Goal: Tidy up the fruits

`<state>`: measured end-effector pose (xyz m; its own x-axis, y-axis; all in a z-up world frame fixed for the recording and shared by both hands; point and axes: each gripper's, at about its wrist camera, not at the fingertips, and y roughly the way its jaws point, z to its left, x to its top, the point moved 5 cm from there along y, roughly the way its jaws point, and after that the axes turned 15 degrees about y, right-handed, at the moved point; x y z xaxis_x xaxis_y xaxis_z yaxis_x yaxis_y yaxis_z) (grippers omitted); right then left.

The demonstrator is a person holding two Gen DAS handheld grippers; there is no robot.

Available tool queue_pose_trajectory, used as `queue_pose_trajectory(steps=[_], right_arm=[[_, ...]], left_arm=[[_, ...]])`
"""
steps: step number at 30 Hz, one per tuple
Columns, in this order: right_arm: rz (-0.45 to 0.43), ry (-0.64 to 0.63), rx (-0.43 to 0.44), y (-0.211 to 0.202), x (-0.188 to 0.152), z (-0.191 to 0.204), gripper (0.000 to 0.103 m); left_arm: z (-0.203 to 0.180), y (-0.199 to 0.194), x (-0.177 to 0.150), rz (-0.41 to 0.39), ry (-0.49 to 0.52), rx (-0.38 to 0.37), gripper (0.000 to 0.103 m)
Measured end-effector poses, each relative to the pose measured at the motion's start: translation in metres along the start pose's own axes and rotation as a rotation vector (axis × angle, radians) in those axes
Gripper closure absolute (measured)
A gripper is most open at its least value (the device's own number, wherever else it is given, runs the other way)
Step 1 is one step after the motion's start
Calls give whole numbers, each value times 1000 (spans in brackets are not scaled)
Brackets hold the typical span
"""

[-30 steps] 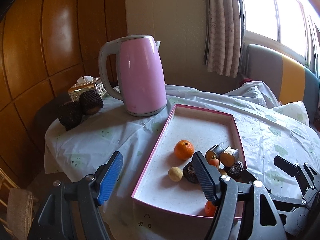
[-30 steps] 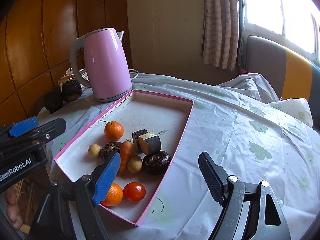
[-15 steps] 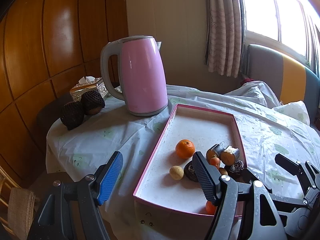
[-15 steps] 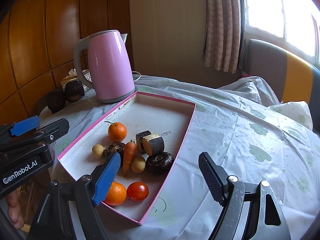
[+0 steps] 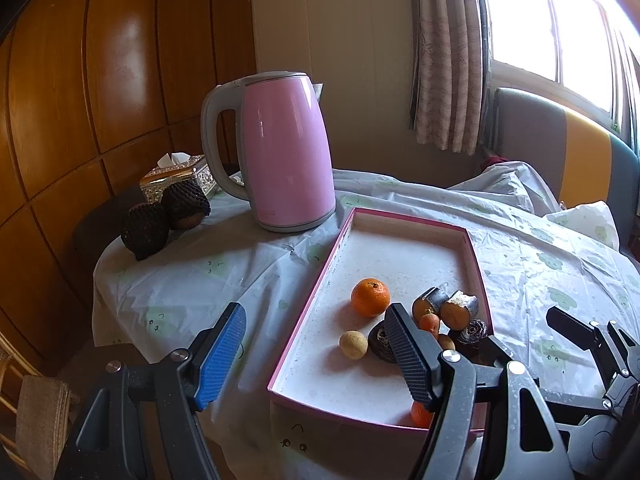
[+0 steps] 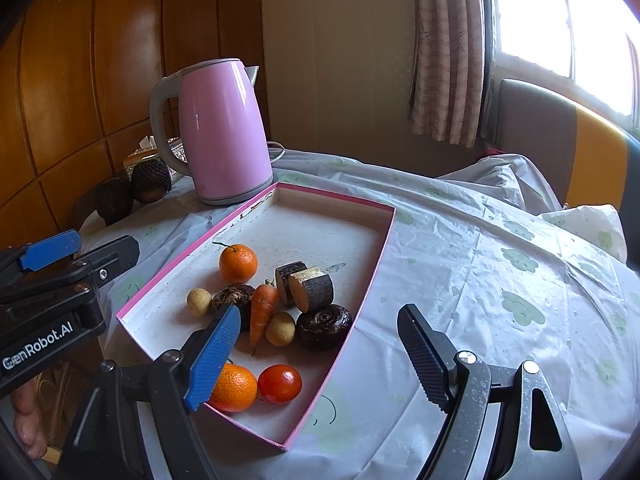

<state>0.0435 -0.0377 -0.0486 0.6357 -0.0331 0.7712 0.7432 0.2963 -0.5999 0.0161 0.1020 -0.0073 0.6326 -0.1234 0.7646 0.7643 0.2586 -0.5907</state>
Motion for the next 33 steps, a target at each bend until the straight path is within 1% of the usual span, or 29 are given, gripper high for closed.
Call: queue_pose_trajectory(steps=[25, 26, 28, 33], right_arm=[[8, 4, -1, 2, -3, -2, 21], [7, 4, -3, 2, -3, -3, 21], [9, 7, -4, 2, -3, -4, 21], [7, 26, -14, 1, -1, -14, 21]], left_arm=[[-3, -1, 0, 5, 3, -17, 30], [-2, -1, 0, 1, 3, -18, 31], [-2, -2, 1, -12, 7, -16, 38], [-3, -1, 2, -13, 9, -25, 39]])
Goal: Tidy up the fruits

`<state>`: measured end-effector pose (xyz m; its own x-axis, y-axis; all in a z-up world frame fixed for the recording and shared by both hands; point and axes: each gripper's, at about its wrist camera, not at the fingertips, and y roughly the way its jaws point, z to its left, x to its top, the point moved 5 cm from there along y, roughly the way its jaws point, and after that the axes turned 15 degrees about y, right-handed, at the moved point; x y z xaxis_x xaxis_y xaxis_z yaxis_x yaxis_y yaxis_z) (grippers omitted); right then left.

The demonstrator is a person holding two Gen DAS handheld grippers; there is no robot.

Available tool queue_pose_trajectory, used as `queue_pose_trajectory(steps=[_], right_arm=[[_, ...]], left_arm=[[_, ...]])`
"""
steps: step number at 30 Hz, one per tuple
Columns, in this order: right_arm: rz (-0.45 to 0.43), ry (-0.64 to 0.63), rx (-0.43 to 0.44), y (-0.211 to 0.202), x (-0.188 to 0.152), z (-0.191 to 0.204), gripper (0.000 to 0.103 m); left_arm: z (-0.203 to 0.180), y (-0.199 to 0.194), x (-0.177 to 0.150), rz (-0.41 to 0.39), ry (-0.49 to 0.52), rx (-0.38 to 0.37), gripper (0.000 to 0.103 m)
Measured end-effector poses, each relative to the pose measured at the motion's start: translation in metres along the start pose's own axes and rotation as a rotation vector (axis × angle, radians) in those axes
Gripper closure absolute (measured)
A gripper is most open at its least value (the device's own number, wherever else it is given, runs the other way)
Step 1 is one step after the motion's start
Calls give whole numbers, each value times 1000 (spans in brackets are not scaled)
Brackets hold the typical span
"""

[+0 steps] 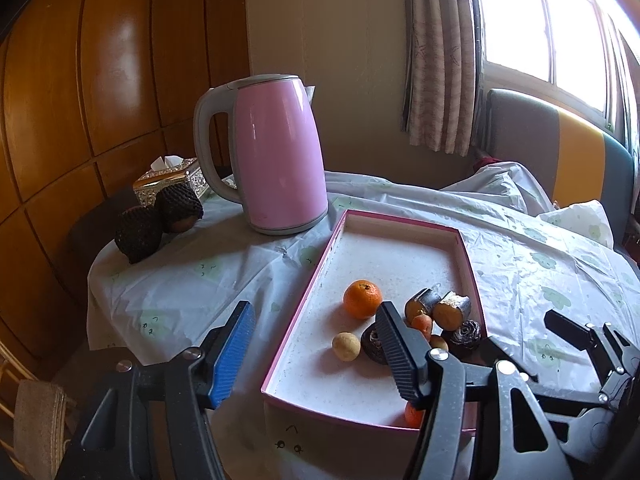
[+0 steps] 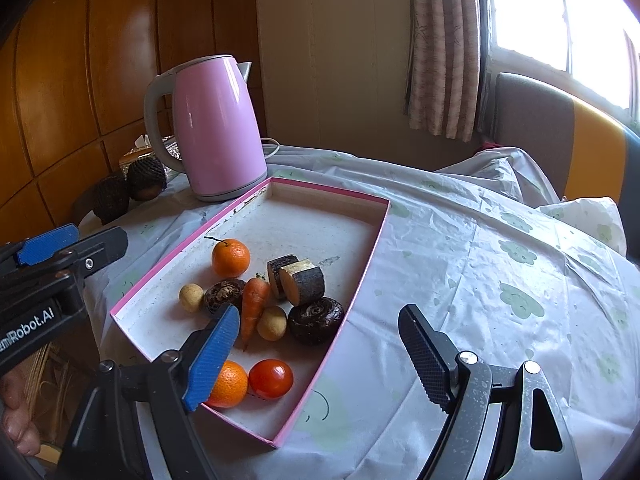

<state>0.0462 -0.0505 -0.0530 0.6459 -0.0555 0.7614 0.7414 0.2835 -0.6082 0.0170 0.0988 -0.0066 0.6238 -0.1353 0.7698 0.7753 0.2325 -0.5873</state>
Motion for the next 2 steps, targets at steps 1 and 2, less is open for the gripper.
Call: queue_pose_trajectory(steps=[1, 2], right_arm=[[-3, 7, -5, -1, 1, -4, 21], [-6, 16, -12, -2, 3, -8, 21]], left_arm=[[-1, 1, 0, 5, 0, -9, 39], [-2, 3, 0, 16, 1, -22, 39]])
